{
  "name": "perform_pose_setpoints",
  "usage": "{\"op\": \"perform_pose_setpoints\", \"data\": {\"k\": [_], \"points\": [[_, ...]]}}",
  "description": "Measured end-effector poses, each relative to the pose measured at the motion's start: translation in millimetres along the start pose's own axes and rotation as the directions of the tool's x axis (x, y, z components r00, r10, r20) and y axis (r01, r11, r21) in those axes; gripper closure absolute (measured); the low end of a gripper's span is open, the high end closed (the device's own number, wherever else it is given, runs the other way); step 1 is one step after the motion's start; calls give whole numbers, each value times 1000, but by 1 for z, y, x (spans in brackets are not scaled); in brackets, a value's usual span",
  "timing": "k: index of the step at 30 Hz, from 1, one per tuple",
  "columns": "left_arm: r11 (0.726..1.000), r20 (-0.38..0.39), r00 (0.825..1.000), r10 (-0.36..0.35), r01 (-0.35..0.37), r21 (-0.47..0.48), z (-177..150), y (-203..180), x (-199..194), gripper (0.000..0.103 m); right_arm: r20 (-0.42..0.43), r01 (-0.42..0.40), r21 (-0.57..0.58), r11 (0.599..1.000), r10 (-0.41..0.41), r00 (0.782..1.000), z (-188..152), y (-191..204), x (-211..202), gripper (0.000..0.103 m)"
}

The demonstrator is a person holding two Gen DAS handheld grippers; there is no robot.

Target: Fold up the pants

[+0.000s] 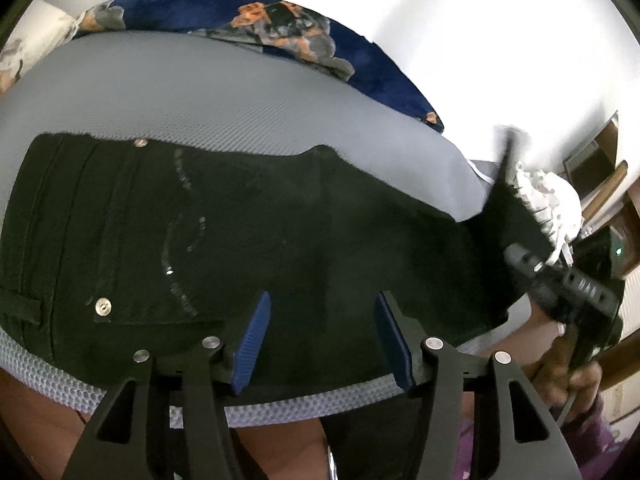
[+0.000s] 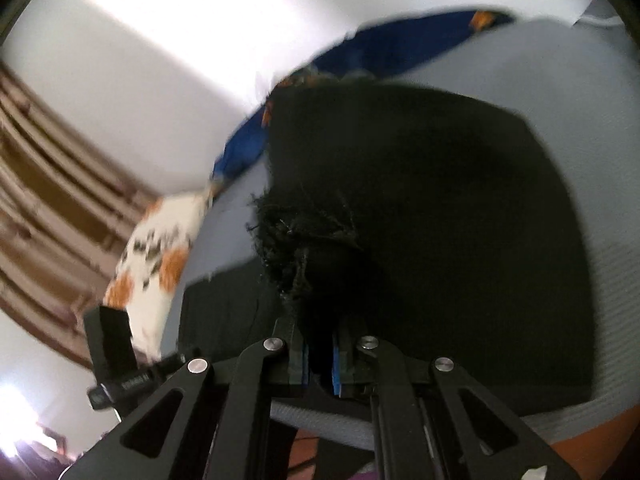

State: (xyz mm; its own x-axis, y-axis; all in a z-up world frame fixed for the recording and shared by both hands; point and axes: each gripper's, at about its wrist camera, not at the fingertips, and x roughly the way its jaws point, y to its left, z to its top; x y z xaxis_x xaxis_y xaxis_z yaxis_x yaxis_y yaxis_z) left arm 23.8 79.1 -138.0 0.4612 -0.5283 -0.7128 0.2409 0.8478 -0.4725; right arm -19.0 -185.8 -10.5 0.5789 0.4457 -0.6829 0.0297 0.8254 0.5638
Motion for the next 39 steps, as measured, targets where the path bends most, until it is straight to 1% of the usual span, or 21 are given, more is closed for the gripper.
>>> {"op": "perform_pose_setpoints", "data": {"k": [3,5,6,9,14,17,19,20,21,22,23,24,25,26,27,29,30,34,35,37,39], "points": [[1000,-10,1000,2,-2,-9,-1,7,2,47,-86,23,-26,999,-25,996,-19,7,38,95],[1000,-19,1000,-2,1,-19,-1,10,3,47,-121,51,-58,997,-57,991,-29,9,53,95],[1000,-21,1000,-5,4,-23,-1,11,3,47,-129,61,-69,996,-69,989,-29,8,56,95],[1000,-21,1000,-8,7,-27,-1,14,2,47,-117,43,-53,998,-49,992,-26,5,50,95],[1000,-22,1000,-11,10,-25,0,13,3,47,-86,38,-111,993,-47,995,-18,22,45,95],[1000,-34,999,-6,5,-22,0,13,5,47,-133,48,-143,989,-67,989,-27,22,60,93],[1000,-39,999,-6,5,-26,1,14,6,47,-166,37,-158,987,-64,984,-33,20,68,87],[1000,-38,999,-5,4,-27,1,14,6,47,-172,17,-148,989,-43,984,-35,19,67,84],[1000,-37,999,-3,2,-27,3,14,7,47,-189,-46,-116,992,23,982,-34,17,64,81],[1000,-34,999,-1,0,-27,4,13,6,47,-198,-84,-95,992,64,978,-33,16,61,75],[1000,-33,999,-2,1,-27,4,13,5,47,-196,-128,-70,989,113,974,-31,15,55,73],[1000,-32,999,-4,3,-27,5,13,5,47,-188,-167,-48,985,155,970,-28,13,48,69],[1000,-32,999,-5,4,-24,5,12,5,47,-175,-212,-15,977,206,963,-24,7,40,68],[1000,-29,1000,-5,5,-18,6,10,4,47,-164,-232,10,973,231,959,-20,3,34,67],[1000,-27,1000,-6,6,-12,6,9,3,47,-125,-246,44,968,249,960,-14,-7,24,66],[1000,-29,1000,-8,8,4,7,5,4,46,-68,-243,83,966,249,966,-2,-22,13,60],[1000,-29,1000,-11,11,11,7,2,5,46,-61,-233,93,968,239,969,3,-27,12,58],[1000,-37,999,-14,15,26,9,-3,8,45,-53,-266,153,952,276,960,11,-41,21,57],[999,-39,999,-14,15,29,10,-4,8,45,-67,-270,146,952,281,957,10,-38,28,57],[999,-40,999,-8,10,34,11,-5,9,45,-120,-250,104,963,261,958,2,-30,46,57],[999,-40,999,-4,5,31,11,-5,8,45,-194,-246,82,966,258,946,-13,-25,64,57]]}}
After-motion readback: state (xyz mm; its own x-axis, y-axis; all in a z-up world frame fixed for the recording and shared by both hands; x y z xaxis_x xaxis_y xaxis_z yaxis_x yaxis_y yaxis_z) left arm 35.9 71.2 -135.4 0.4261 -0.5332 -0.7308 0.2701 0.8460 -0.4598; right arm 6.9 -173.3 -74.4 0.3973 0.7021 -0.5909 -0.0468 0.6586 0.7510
